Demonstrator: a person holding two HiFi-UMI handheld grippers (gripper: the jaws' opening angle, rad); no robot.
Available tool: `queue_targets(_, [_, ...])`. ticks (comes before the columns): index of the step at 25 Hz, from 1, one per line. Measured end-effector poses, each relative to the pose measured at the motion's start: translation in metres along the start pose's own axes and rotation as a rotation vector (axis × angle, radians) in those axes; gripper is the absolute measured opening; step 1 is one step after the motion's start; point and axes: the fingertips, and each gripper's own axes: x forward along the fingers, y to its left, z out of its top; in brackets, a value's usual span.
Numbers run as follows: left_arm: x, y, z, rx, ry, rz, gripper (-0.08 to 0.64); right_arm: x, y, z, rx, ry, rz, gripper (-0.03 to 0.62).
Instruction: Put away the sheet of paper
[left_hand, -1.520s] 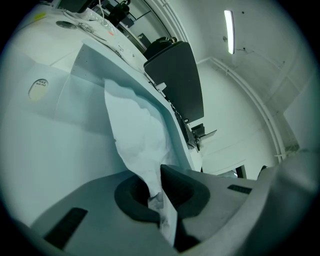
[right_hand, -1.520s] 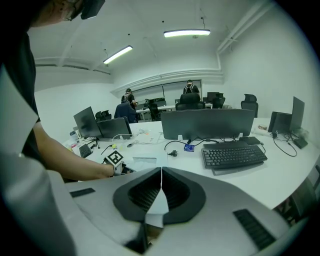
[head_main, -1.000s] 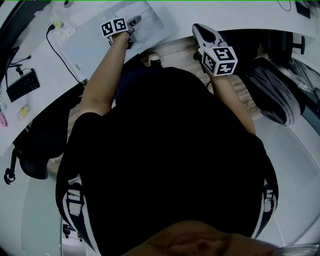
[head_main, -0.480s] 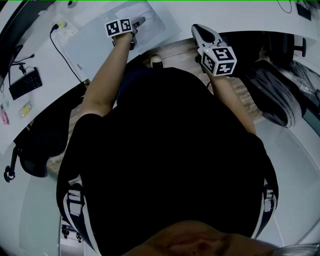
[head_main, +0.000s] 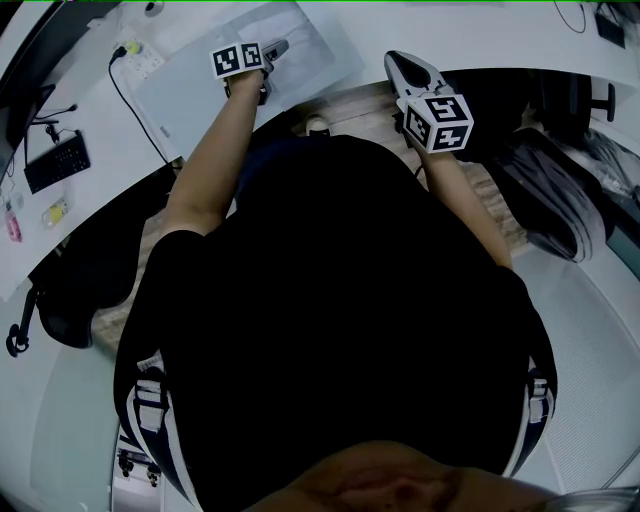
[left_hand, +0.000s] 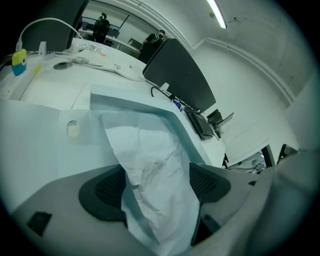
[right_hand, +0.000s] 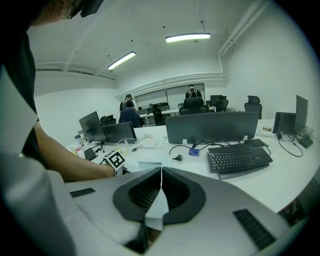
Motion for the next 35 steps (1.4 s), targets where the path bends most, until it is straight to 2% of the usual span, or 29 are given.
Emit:
queue_targets(18, [-0.047,0.004,-0.007,-0.020,-0.059,-0.023,0.379,0.017,0.014,0.015,-0.051,-0.018,0.080,0.016])
queue_targets(25, [-0.066,-0.015,-0.008,-0.002,-0.084,-0.069,0.375,0.019,0.020,0.018,-0.061,-0.024,0.114,0.015])
queue_targets(35, [-0.093,-0.047,-0.002,0.043,-0.136,-0.122,0.318,0.022,0.024,0.019,-0.099,-0.015,0.168,0.015])
